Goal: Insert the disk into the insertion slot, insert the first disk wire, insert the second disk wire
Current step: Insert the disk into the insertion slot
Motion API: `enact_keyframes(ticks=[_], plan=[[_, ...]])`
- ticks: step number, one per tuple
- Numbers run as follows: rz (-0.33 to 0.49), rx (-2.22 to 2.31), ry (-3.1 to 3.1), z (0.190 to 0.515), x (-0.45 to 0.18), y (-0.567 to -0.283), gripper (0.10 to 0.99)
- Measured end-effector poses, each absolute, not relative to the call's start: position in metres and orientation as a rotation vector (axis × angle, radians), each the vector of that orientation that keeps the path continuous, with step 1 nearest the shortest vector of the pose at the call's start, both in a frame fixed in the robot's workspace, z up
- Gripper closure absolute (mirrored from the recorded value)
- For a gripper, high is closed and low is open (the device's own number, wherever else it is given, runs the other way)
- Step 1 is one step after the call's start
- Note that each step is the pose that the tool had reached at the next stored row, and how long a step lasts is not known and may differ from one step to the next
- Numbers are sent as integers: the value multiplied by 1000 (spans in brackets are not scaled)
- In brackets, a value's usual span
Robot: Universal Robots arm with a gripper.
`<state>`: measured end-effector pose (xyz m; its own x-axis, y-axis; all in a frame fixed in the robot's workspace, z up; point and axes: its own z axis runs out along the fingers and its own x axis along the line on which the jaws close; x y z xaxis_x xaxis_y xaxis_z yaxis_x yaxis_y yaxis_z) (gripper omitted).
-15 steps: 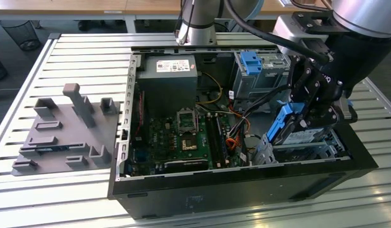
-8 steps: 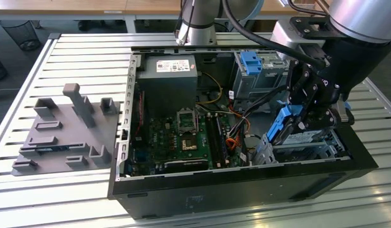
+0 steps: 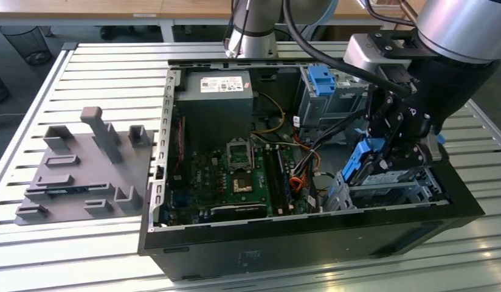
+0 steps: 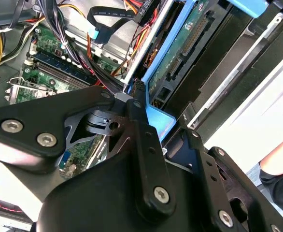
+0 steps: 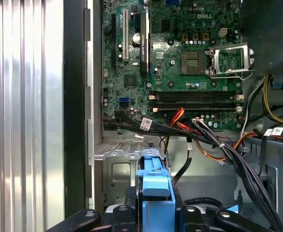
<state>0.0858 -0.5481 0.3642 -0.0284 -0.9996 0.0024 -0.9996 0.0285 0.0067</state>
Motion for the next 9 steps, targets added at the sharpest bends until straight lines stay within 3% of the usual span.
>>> enact_keyframes(ticks=[9], plan=[[-5,2185,-2248,358,86,-548,718]])
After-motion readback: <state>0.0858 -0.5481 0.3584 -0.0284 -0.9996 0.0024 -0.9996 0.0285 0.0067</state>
